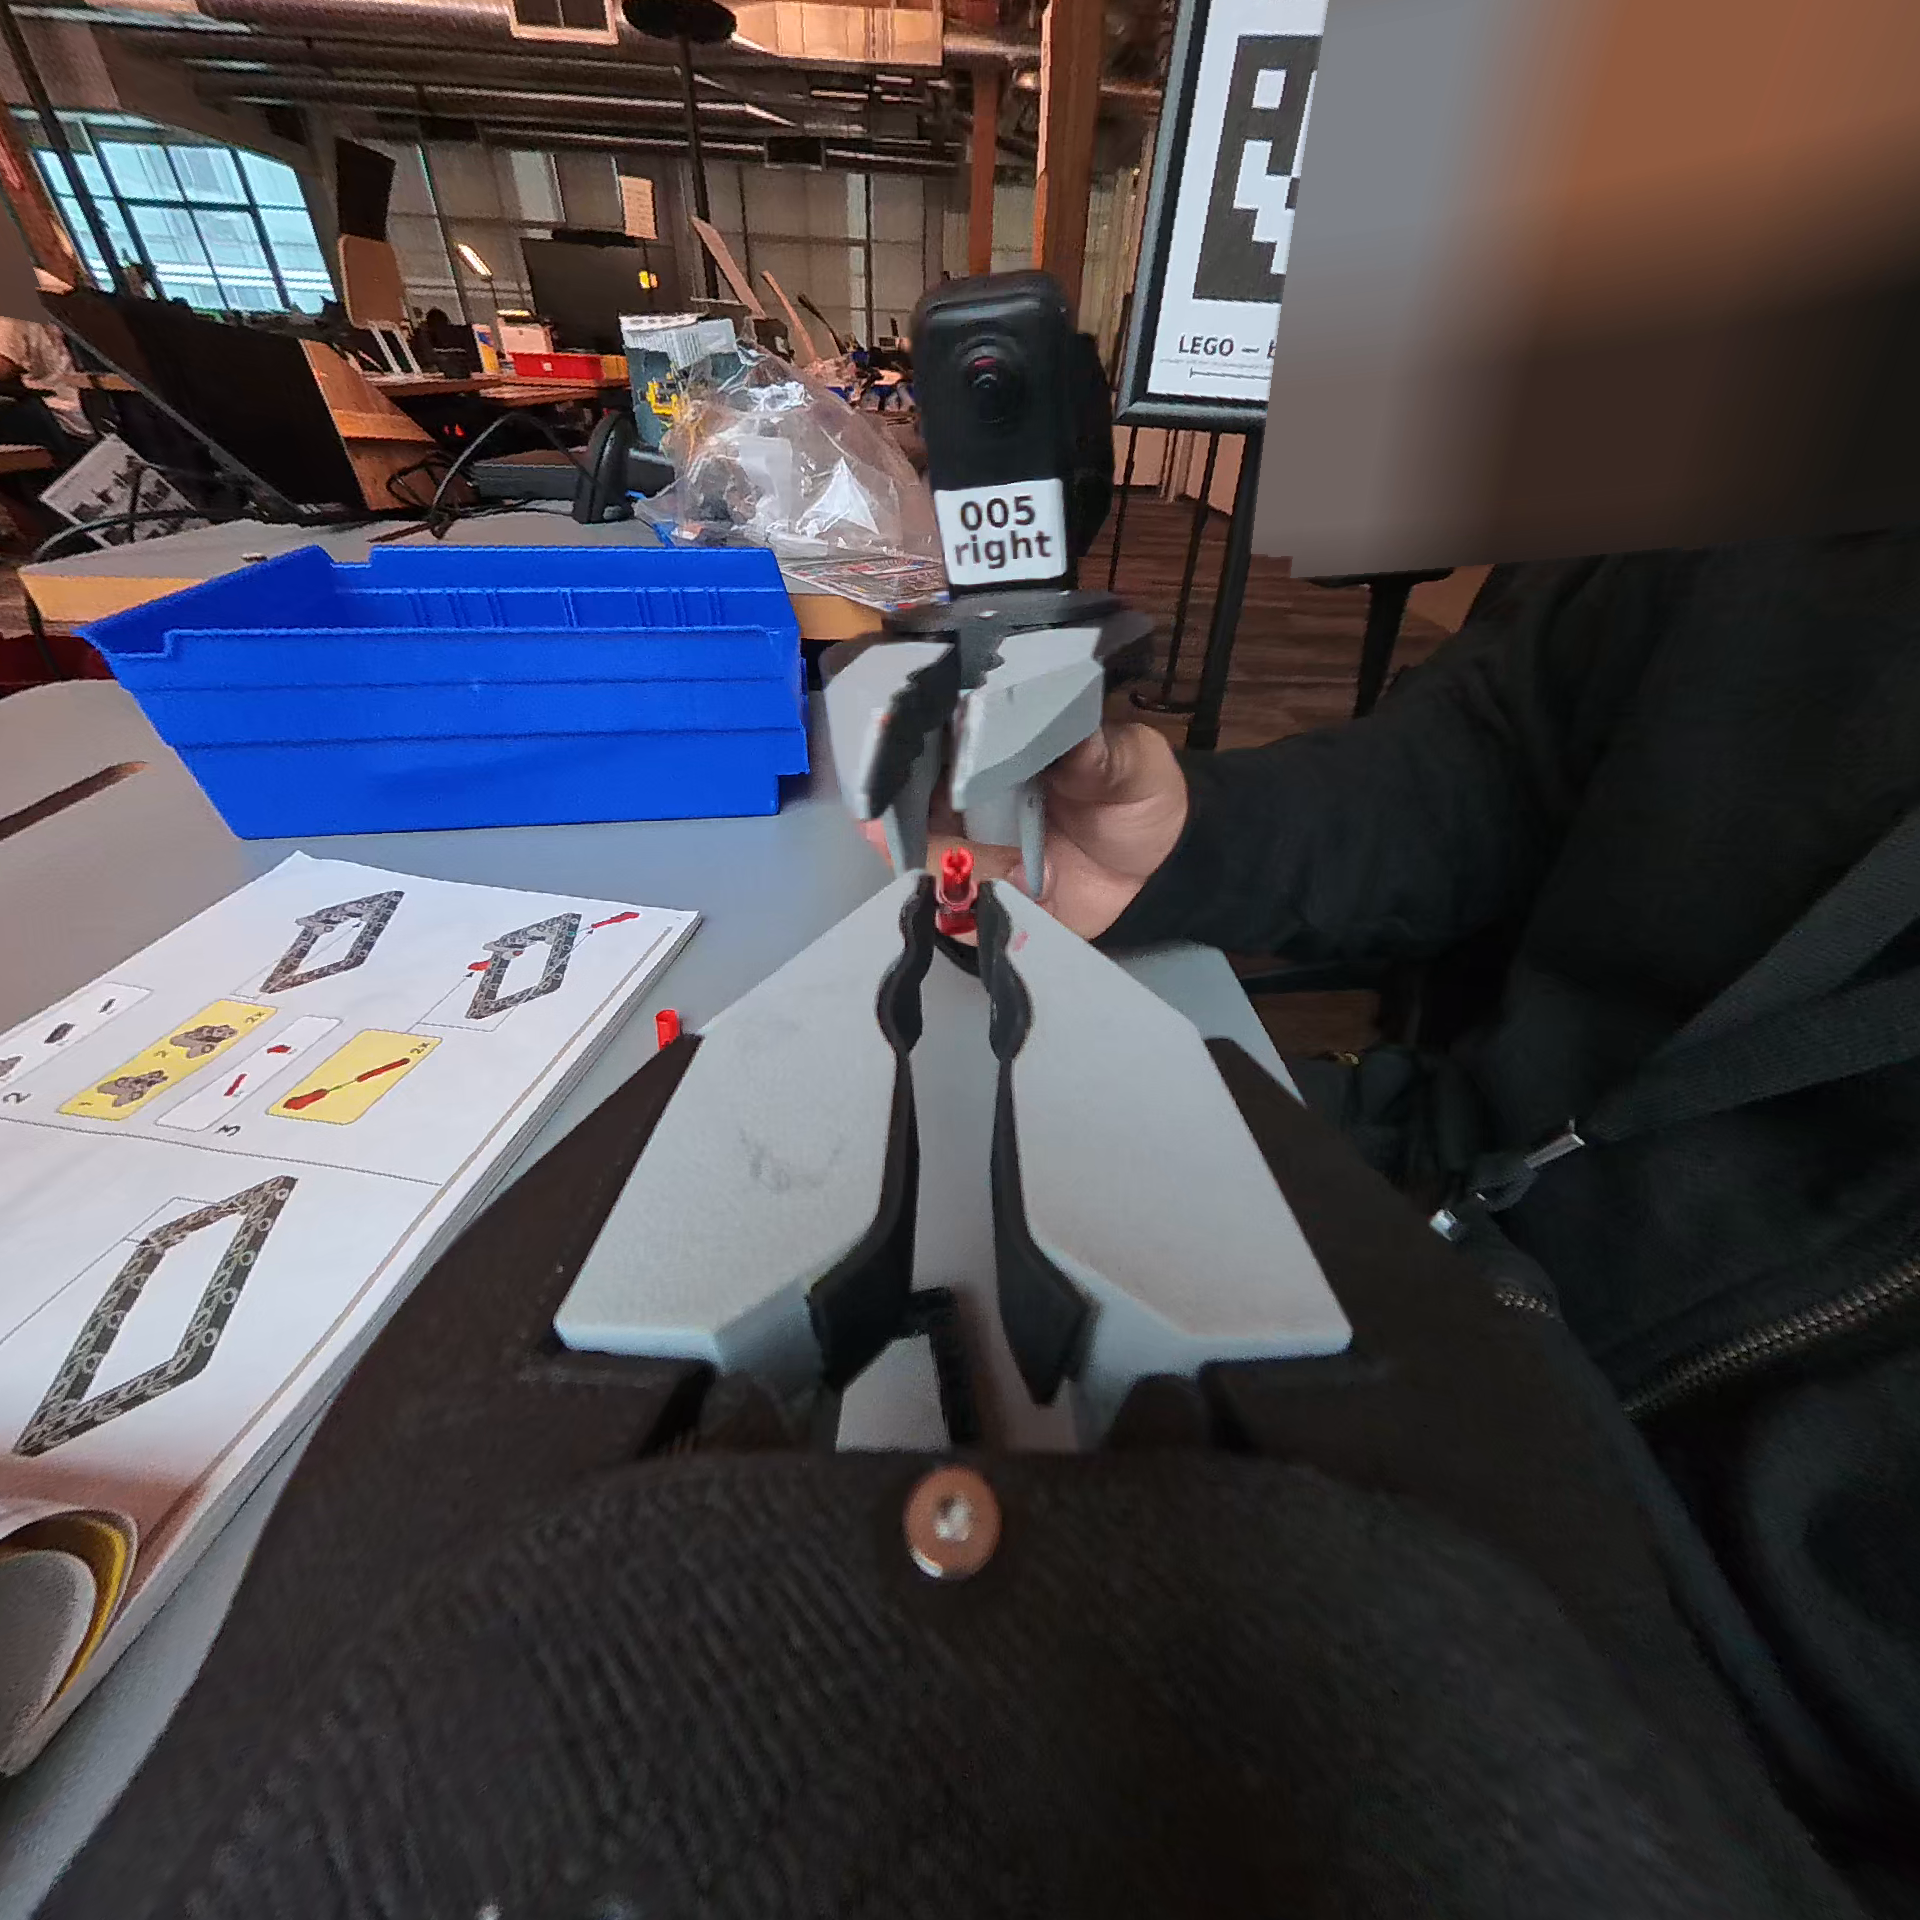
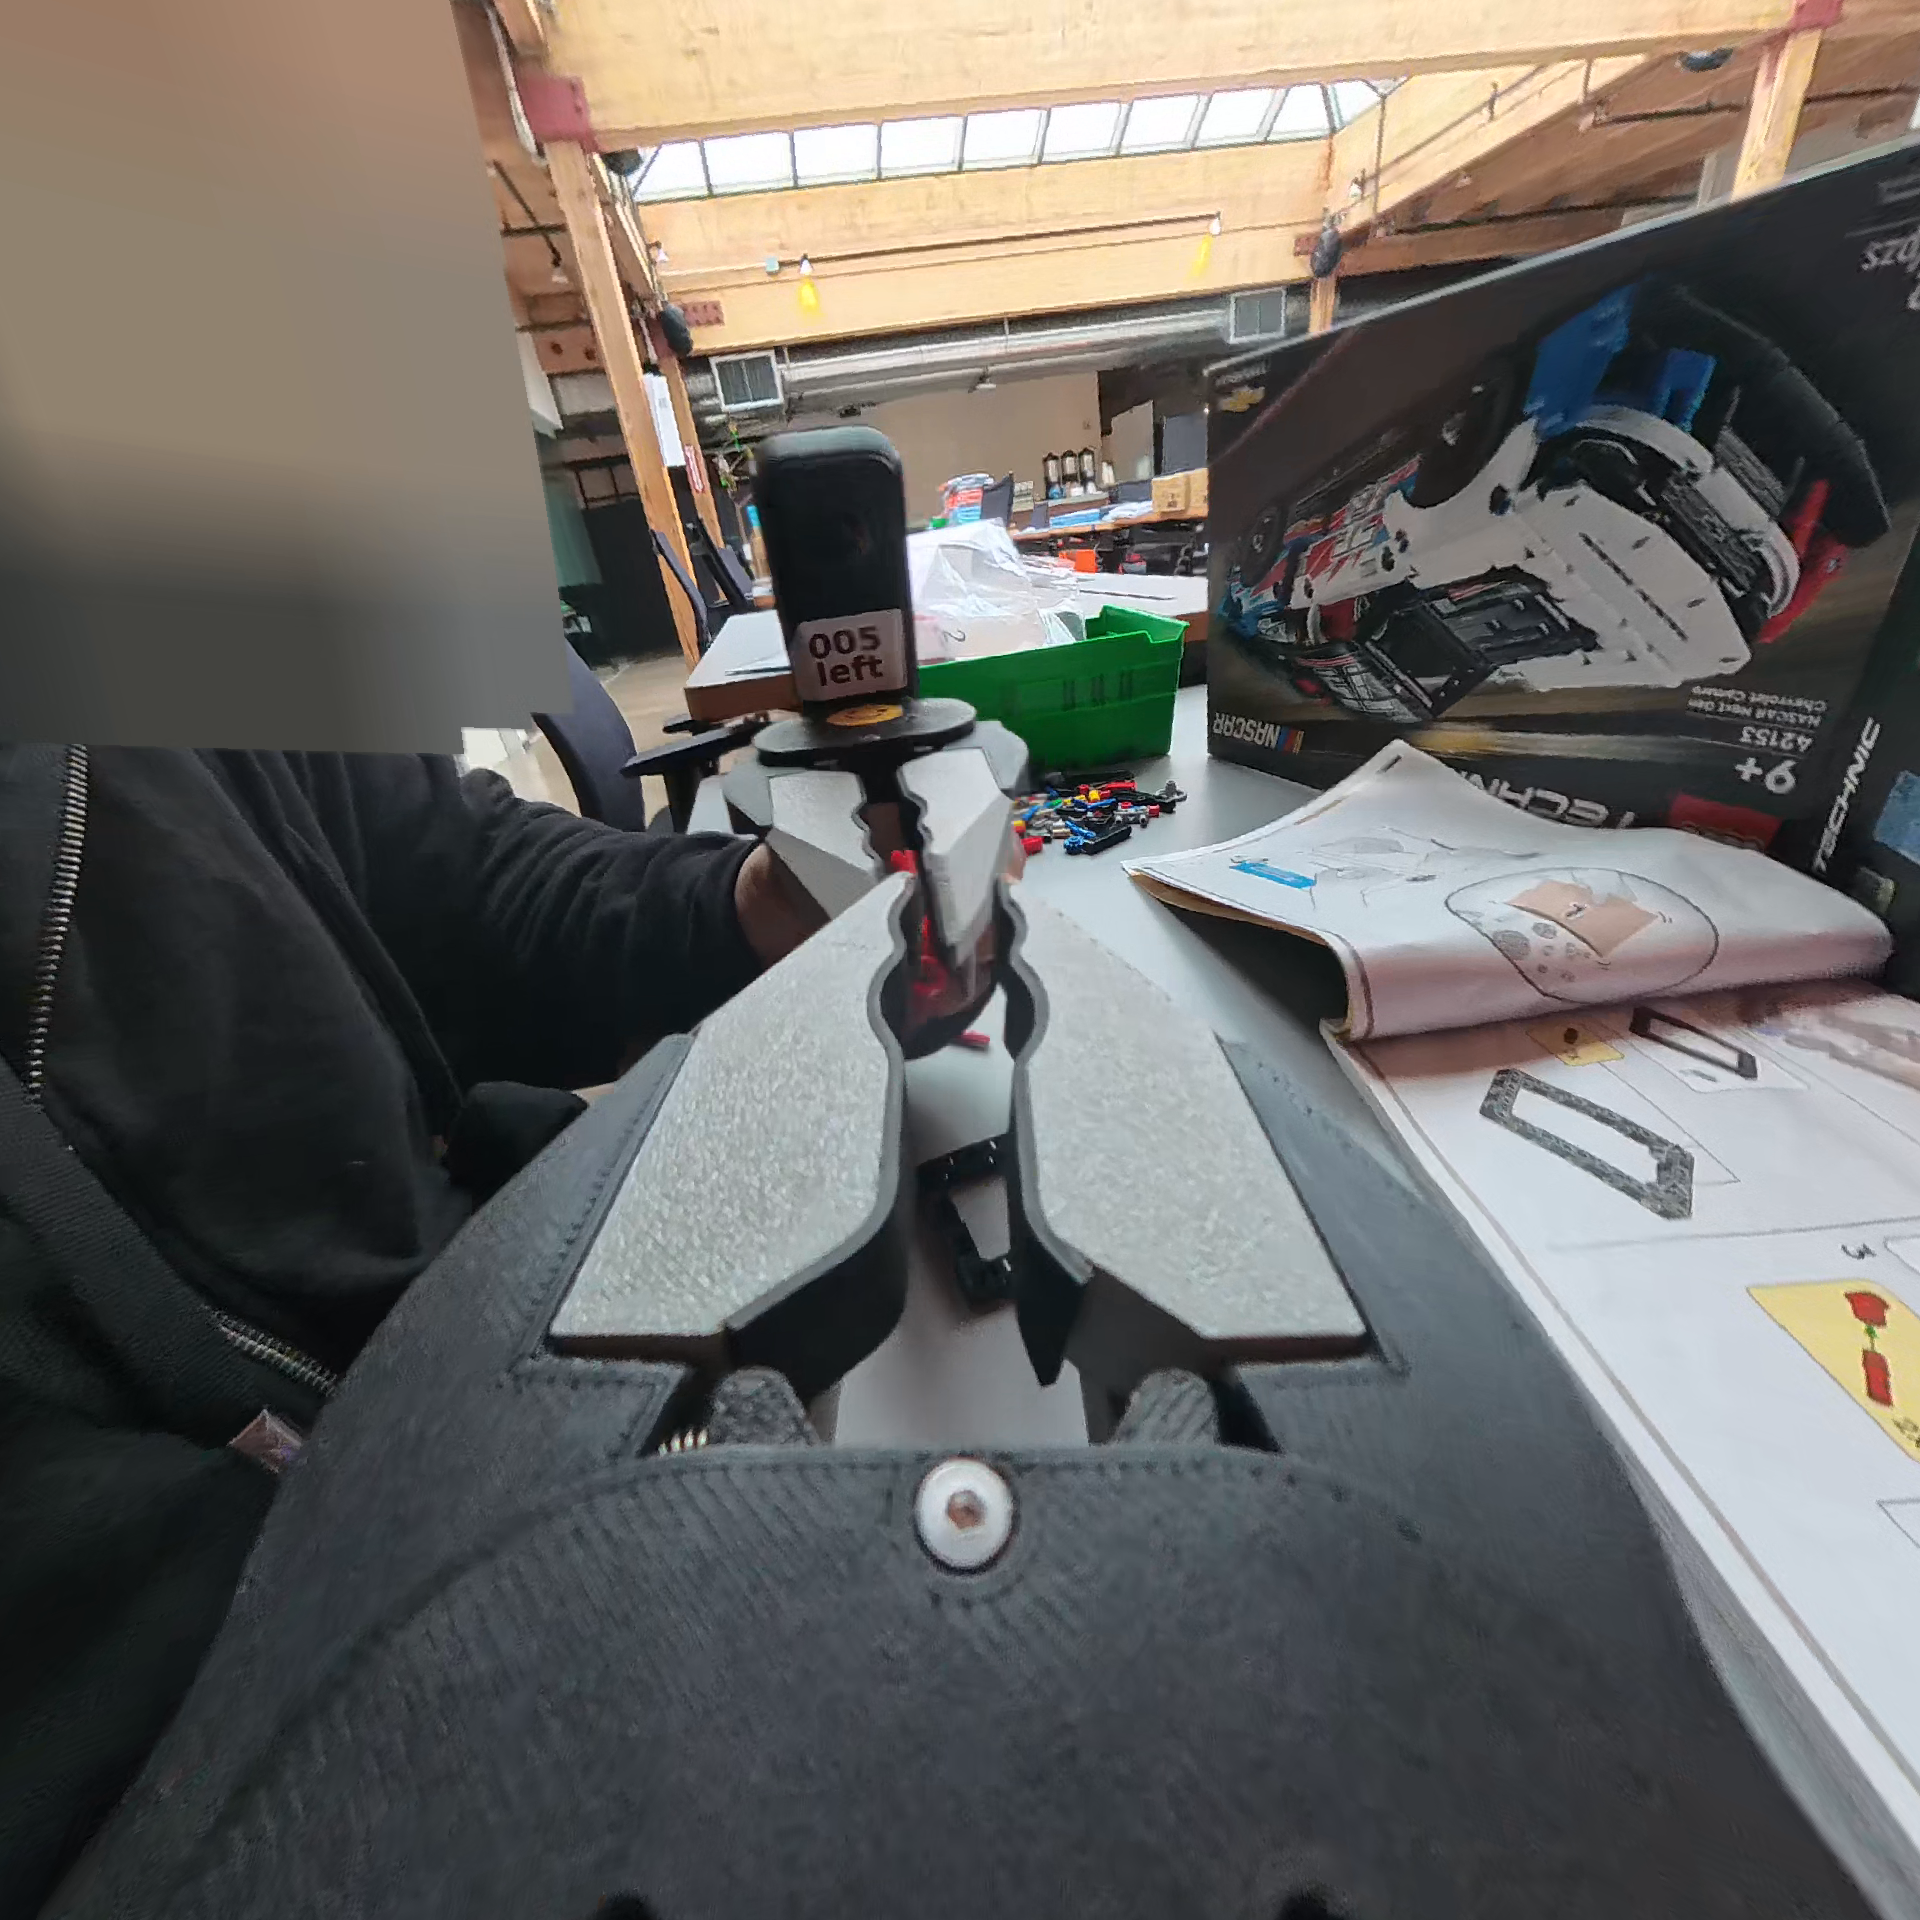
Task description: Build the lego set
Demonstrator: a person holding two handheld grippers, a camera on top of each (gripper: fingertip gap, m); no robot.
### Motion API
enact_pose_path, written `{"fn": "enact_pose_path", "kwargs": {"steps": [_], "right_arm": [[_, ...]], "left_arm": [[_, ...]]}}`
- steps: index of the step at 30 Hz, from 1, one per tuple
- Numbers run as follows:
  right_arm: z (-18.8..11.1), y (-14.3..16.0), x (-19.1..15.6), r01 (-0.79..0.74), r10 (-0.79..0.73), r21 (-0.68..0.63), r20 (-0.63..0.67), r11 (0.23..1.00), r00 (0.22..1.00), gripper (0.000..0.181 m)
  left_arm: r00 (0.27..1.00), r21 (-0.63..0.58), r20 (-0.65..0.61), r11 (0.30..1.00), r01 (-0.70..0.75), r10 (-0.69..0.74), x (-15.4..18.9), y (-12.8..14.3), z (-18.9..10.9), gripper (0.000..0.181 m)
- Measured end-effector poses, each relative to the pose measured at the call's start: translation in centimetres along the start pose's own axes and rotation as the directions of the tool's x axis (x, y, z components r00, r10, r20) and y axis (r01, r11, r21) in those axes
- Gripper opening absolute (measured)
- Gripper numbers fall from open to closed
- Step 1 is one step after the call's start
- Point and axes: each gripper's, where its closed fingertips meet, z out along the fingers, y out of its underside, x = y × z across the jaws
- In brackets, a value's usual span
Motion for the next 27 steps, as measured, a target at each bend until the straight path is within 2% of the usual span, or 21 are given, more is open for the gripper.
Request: {"fn": "enact_pose_path", "kwargs": {"steps": [2, 4, 8, 11, 16, 20, 27], "right_arm": [[-0.5, 0.6, 0.6, -0.068, 0.069, -0.018, 0.001, 0.997, 0.998, 0.014], [-0.6, 1.0, 0.1, -0.163, 0.165, -0.034, 0.076, 0.986, 0.983, 0.009], [-0.4, 1.5, -0.3, -0.362, 0.366, -0.057, 0.193, 0.930, 0.910, 0.013], [-0.2, 1.5, -0.4, -0.441, 0.442, -0.062, 0.245, 0.895, 0.863, 0.014], [0.0, 0.9, -1.0, -0.446, 0.437, -0.042, 0.293, 0.894, 0.850, 0.004], [0.0, 0.9, -1.0, -0.428, 0.422, -0.042, 0.287, 0.903, 0.860, 0.003], [-0.8, 1.9, 0.9, -0.206, 0.215, -0.103, 0.078, 0.973, 0.974, 0.001]], "left_arm": [[1.000, -0.006, 0.011, 1.000, -0.023, 0.023, 0.0, 0.0, 0.1, 0.005], [0.999, -0.003, 0.022, 0.999, -0.043, 0.043, 0.0, -0.1, 0.1, 0.005], [0.996, 0.030, 0.043, 0.996, -0.082, 0.081, 0.0, -0.9, -0.2, 0.005], [0.993, 0.039, 0.054, 0.993, -0.109, 0.107, 0.1, -1.1, -0.2, 0.005], [0.994, 0.057, 0.050, 0.993, -0.105, 0.102, 0.2, -1.3, 0.0, 0.005], [0.996, 0.062, 0.040, 0.994, -0.086, 0.084, 0.2, -1.3, -0.1, 0.005], [0.993, -0.024, 0.098, 0.997, -0.068, 0.070, -1.2, 0.0, -0.5, 0.008]]}}
